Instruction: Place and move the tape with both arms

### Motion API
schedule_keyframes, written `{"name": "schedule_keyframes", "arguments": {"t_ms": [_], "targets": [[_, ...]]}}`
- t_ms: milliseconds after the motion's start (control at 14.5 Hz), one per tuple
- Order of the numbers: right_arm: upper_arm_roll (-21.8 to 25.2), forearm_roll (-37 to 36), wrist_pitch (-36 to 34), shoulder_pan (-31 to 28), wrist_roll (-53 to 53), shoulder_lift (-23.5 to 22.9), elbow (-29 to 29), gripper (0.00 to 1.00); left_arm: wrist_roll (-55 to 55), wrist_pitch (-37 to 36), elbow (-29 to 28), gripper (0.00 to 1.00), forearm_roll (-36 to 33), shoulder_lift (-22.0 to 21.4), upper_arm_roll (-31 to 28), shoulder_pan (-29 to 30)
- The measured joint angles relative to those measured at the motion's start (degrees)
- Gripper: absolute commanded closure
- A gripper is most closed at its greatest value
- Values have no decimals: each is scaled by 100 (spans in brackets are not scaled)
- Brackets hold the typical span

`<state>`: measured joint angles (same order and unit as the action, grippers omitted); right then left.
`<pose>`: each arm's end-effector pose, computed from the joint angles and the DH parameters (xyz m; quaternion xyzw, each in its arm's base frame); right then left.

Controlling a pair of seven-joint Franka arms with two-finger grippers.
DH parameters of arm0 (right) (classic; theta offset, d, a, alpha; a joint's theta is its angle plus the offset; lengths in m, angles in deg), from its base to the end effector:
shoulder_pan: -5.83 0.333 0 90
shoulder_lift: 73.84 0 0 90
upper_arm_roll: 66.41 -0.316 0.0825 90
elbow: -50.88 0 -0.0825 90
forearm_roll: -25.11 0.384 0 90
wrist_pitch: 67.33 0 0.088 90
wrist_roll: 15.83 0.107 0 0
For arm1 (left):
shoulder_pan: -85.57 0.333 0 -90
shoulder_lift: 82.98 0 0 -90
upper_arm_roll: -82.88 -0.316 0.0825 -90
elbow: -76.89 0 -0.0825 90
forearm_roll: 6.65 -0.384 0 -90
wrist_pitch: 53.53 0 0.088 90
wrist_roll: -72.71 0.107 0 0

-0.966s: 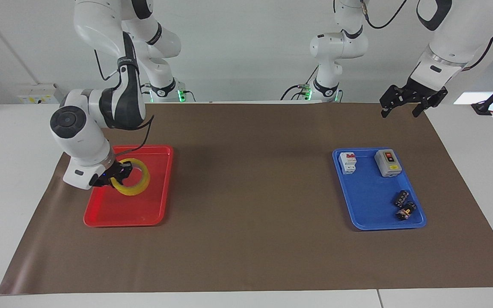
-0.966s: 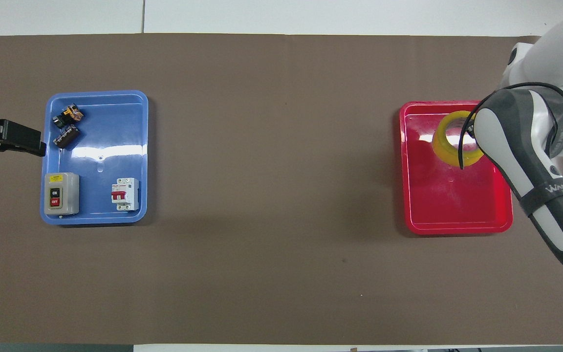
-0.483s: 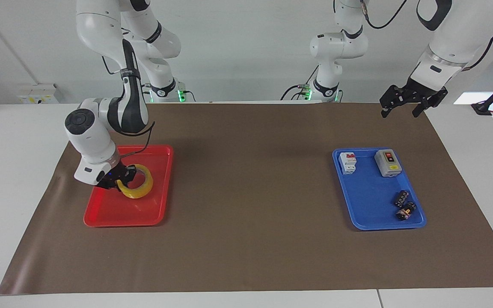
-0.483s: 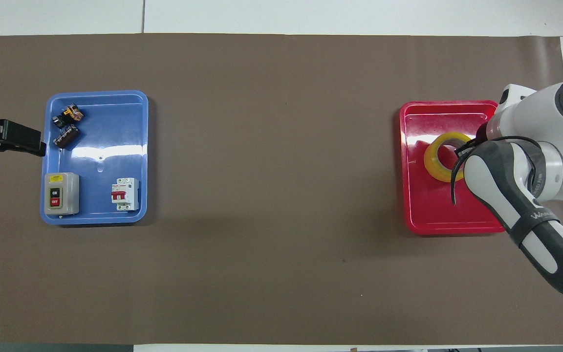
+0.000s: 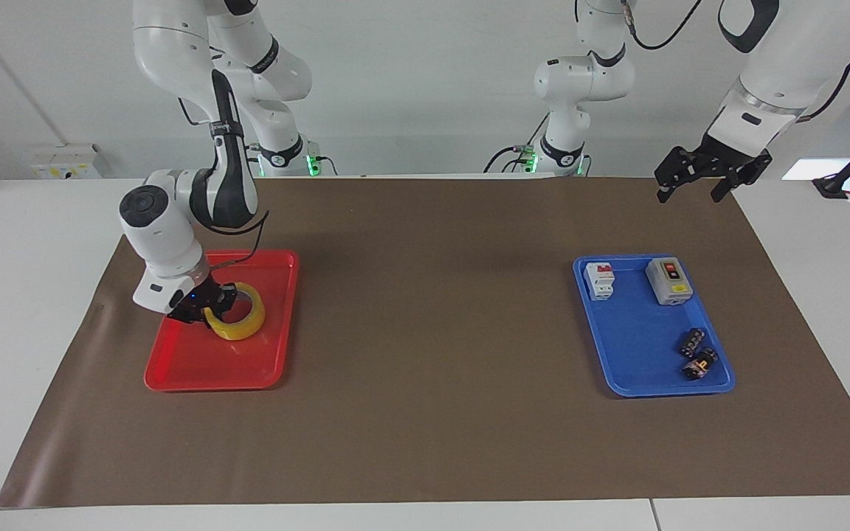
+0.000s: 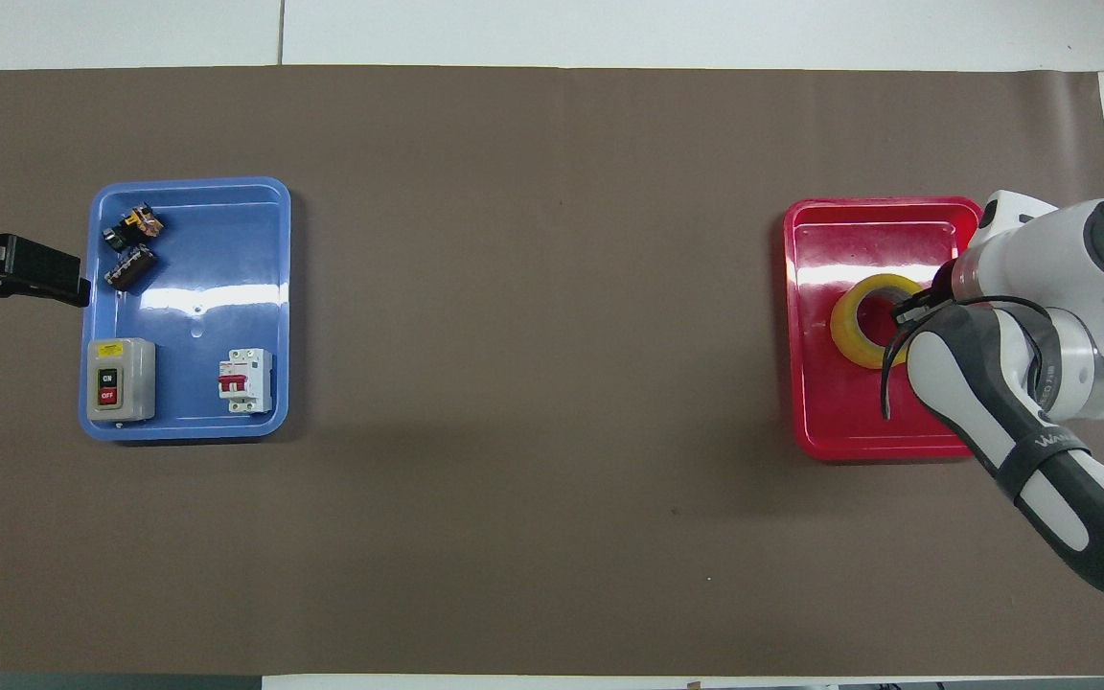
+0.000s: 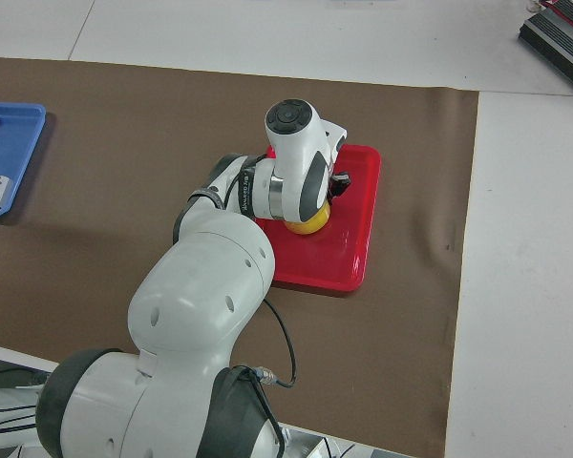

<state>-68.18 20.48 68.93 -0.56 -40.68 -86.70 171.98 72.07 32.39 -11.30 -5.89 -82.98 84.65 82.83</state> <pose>0.5747 -0.0476 0.3122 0.9786 0.2032 0.0131 0.0294 0.5456 -0.0445 0.6332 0.9992 -0.0341 -0.0201 0.0057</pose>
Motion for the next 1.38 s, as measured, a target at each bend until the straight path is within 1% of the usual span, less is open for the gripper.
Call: {"name": "schedule_keyframes", "arguments": {"t_ms": [69,138,207,345,552,690,759,966,1103,1379], "targets": [[1,0,3,-17,0,16,35,100,0,0,0,0,0,0,0,0],[1,0,3,-30,-1,30,60,77,0,0,0,0,0,0,0,0],[1,0,3,-47,-2,37,72,1,0,0,0,0,0,0,0,0],[1,7,5,-66,18,39,79,0,0,0,0,0,0,0,0,0],[-21,23,11,-66,367,92,8,0,0,0,0,0,0,0,0,0],[-77,27,-56,-32,708,166,-161,0,0,0,0,0,0,0,0,0],[-101,28,-202,46,1031,219,-307,0,0,0,0,0,0,0,0,0],[-135,28,-1009,292,2092,452,-835,0,0,0,0,0,0,0,0,0],[-139,28,-1614,342,2566,683,-1176,0,0,0,0,0,0,0,0,0],[-88,45,-2870,278,2777,1126,-1896,0,0,0,0,0,0,0,0,0]]}}
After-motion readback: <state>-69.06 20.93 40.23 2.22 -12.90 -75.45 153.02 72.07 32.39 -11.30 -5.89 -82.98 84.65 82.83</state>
